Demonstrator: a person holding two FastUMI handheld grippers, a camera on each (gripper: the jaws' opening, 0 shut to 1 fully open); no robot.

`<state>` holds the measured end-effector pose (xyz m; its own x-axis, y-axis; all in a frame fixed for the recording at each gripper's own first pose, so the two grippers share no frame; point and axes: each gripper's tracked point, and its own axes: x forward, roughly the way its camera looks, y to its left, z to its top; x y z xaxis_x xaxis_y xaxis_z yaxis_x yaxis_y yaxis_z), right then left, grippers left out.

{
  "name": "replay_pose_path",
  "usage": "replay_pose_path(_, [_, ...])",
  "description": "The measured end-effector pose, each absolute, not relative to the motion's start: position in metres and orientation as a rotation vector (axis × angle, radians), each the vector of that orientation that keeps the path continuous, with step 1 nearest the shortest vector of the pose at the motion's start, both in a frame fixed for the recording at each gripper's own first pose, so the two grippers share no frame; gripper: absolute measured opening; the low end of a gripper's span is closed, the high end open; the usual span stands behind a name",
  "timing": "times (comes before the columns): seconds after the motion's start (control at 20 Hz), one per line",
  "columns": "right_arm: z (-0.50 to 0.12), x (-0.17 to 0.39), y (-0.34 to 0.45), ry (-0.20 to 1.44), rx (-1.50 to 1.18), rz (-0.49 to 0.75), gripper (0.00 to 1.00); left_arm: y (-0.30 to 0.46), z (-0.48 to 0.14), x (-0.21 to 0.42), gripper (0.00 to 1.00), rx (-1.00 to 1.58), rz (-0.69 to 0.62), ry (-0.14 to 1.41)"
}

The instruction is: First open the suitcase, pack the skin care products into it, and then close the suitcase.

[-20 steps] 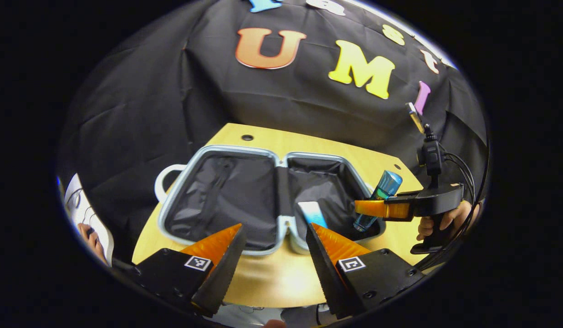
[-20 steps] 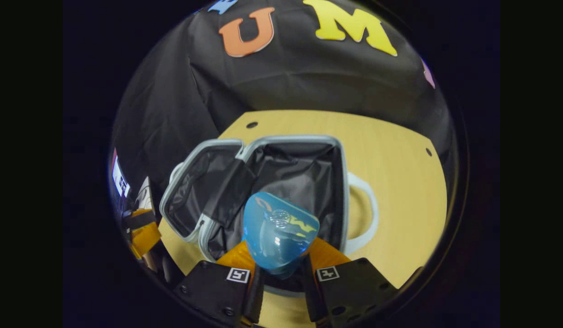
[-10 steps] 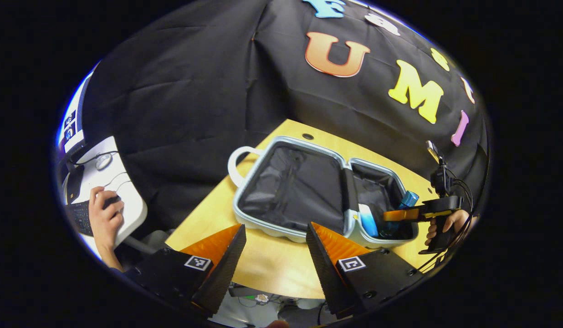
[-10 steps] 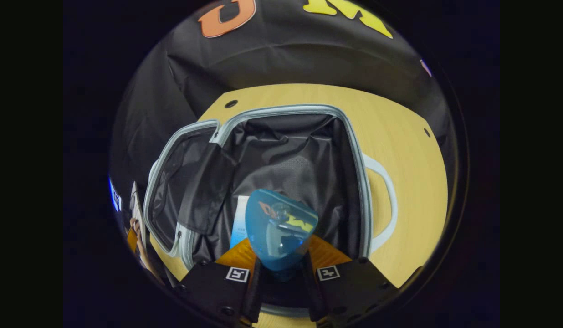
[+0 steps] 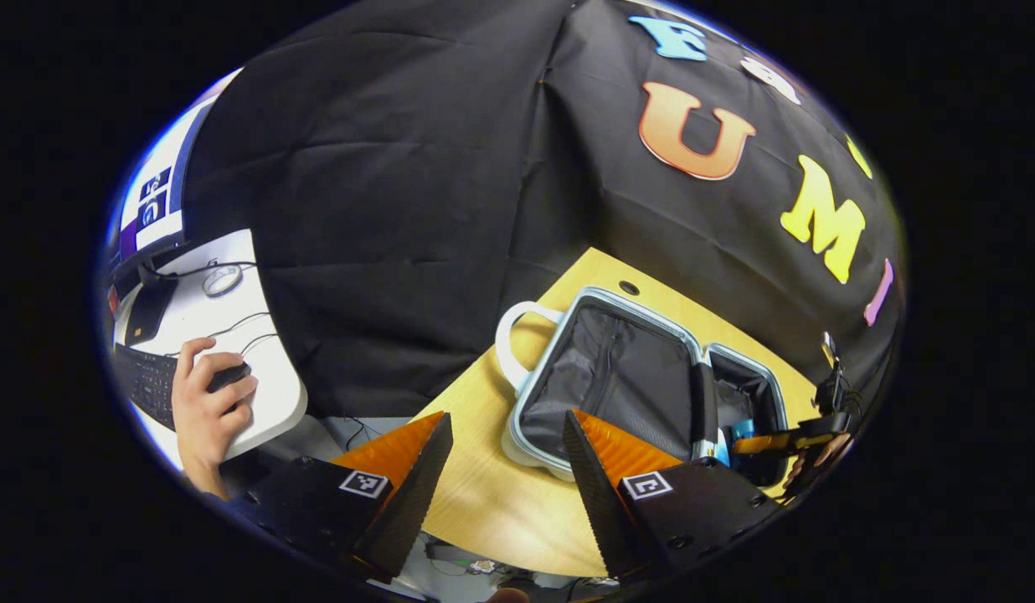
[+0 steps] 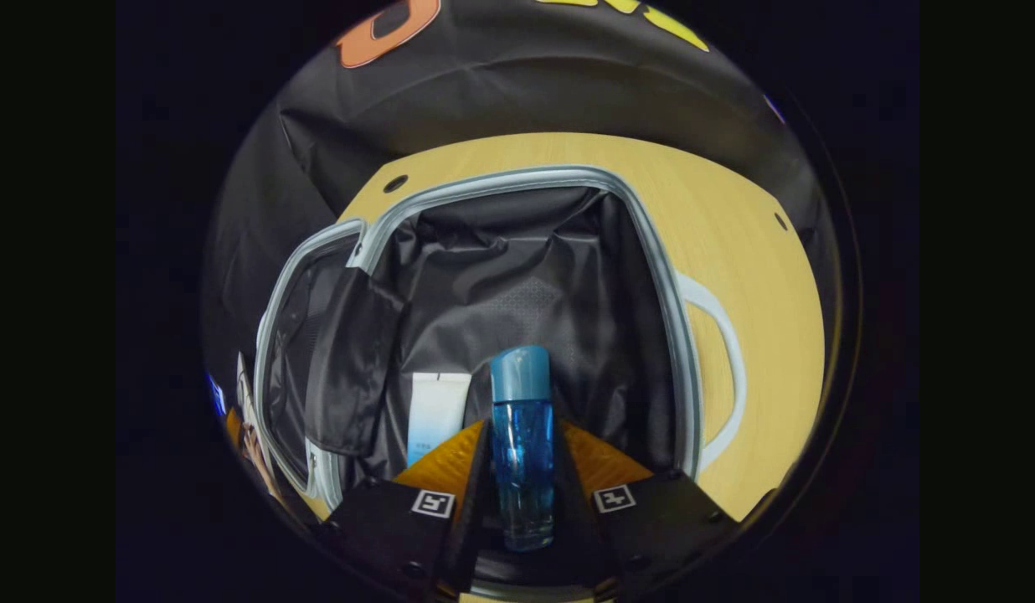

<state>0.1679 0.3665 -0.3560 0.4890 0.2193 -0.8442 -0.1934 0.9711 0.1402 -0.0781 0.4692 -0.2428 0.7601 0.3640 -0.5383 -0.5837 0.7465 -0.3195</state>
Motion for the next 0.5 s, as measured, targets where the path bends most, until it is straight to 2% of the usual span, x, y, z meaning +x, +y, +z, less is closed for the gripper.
replay_pose_path(0.15, [-0.339,0.165,0.364,0.991,0.017,0.257,0.71,0.494,-0.248,-0.059,0.86,-0.599,0.559,0.428])
replay_pose_path(0.2, [-0.327,0.162,0.367,0.974,0.031,0.279,0.75,0.503,-0.249,-0.053,0.86,-0.637,0.569,0.411])
replay_pose_path(0.25, [-0.313,0.161,0.369,0.949,0.043,0.301,0.72,0.513,-0.250,-0.047,0.86,-0.675,0.577,0.399])
replay_pose_path(0.3, [-0.297,0.159,0.371,0.922,0.053,0.329,0.80,0.521,-0.253,-0.041,0.86,-0.716,0.584,0.386])
replay_pose_path(0.5, [-0.216,0.141,0.378,0.794,0.081,0.472,0.81,0.535,-0.266,-0.008,0.87,-0.882,0.532,0.337])
